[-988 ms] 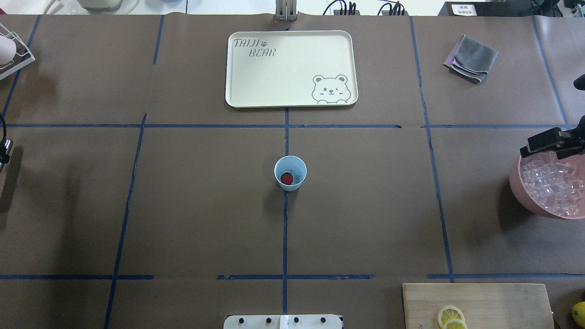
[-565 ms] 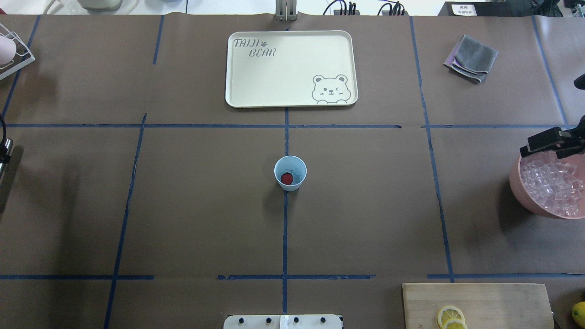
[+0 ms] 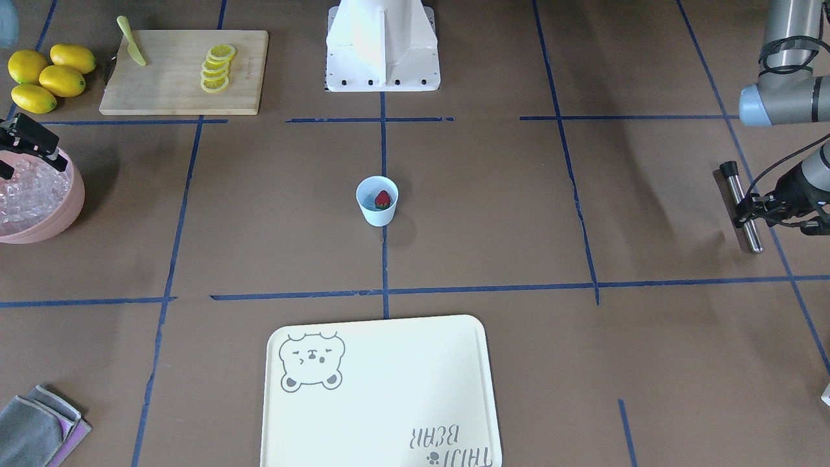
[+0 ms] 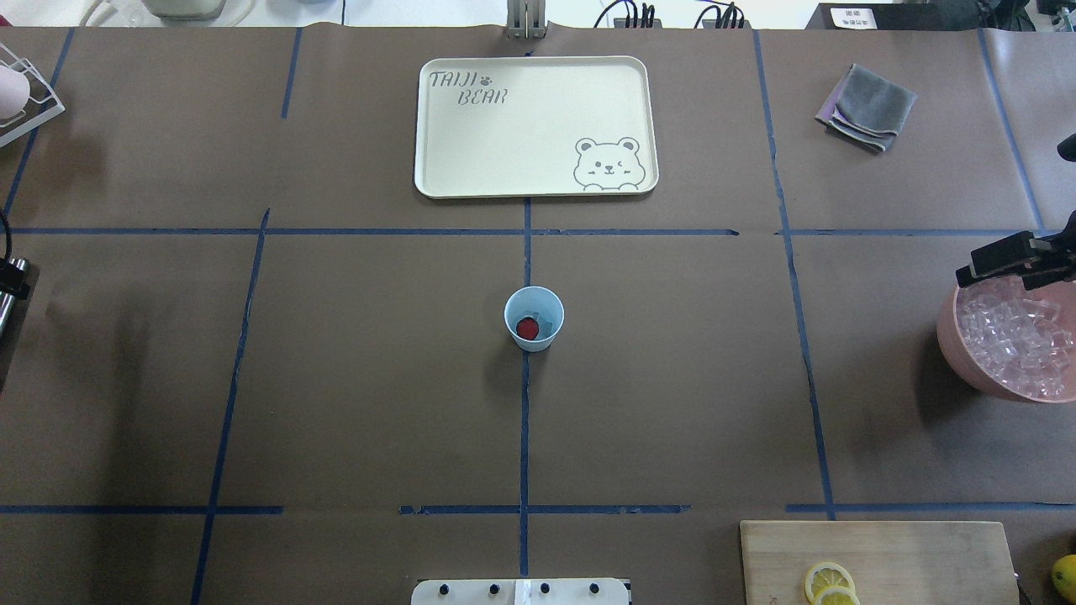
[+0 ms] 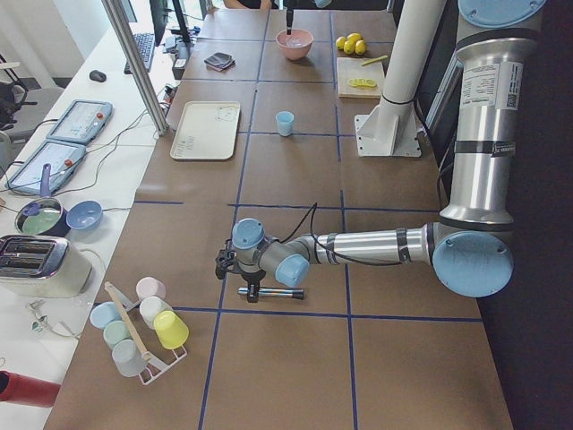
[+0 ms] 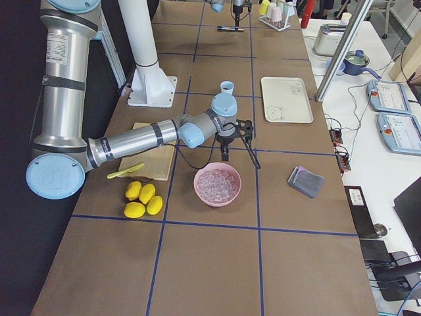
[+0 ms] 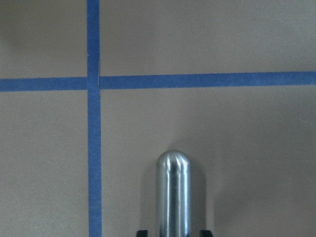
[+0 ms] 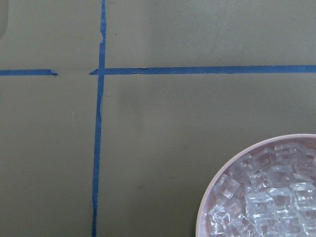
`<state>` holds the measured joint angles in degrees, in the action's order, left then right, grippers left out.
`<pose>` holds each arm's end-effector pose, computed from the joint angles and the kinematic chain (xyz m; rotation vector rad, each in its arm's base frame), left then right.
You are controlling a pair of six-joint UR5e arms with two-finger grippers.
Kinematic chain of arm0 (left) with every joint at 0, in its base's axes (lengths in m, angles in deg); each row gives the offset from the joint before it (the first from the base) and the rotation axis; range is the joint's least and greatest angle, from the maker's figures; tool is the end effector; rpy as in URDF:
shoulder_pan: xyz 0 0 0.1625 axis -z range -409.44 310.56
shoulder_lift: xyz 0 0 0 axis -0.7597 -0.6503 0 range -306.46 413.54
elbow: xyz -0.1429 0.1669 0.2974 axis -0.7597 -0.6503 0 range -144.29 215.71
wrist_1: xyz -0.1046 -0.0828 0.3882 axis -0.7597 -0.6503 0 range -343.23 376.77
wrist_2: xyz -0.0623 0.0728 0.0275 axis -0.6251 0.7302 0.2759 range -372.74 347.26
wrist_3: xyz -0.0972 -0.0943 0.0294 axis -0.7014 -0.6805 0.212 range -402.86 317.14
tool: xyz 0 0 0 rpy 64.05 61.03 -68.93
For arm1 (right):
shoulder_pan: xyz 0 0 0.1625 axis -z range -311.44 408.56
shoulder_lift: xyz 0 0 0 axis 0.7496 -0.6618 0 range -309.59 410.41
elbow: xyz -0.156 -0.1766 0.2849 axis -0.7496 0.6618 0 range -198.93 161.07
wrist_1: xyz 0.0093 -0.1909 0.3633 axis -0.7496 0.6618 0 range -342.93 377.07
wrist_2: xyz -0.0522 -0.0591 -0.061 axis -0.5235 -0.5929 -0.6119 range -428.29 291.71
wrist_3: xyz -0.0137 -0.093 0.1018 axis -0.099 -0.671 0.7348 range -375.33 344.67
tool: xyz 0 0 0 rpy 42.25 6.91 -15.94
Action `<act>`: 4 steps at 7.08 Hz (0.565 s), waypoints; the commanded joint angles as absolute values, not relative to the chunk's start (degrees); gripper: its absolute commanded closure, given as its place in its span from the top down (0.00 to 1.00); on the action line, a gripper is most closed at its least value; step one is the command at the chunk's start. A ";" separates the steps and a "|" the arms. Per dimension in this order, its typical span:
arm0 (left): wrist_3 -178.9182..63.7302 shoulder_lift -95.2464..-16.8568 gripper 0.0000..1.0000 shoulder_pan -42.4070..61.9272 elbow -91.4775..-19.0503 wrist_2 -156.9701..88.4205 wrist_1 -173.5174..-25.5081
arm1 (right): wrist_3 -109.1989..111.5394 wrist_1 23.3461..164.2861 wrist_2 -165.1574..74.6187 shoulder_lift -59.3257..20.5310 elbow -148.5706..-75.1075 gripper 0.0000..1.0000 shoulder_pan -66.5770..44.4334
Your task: Mash ice and strawberries in cup
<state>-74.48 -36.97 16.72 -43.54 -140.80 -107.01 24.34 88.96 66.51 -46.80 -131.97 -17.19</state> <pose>0.1665 -0.4953 0.6615 0.0454 0.7630 0.0073 -0.1584 -0.4384 0.4493 0.0746 -0.9385 0.0175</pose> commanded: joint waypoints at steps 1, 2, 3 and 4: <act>-74.42 -36.98 1.00 18.14 -46.54 -144.99 -106.72 | 23.00 89.66 69.67 -46.71 -131.79 1.00 -22.33; -74.16 -37.16 1.00 21.28 -47.08 -147.37 -106.63 | 18.20 90.01 71.78 -46.88 -130.04 1.00 -27.41; -69.54 -37.16 1.00 23.93 -47.00 -150.26 -106.28 | 11.89 91.24 71.89 -46.80 -128.02 1.00 -31.38; -64.36 -37.16 1.00 26.56 -46.91 -150.99 -105.58 | 4.78 95.34 71.55 -46.80 -127.57 1.00 -35.25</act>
<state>-69.83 -37.13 23.29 -46.87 -149.10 -106.24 12.78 91.75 71.41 -46.80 -128.75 -30.30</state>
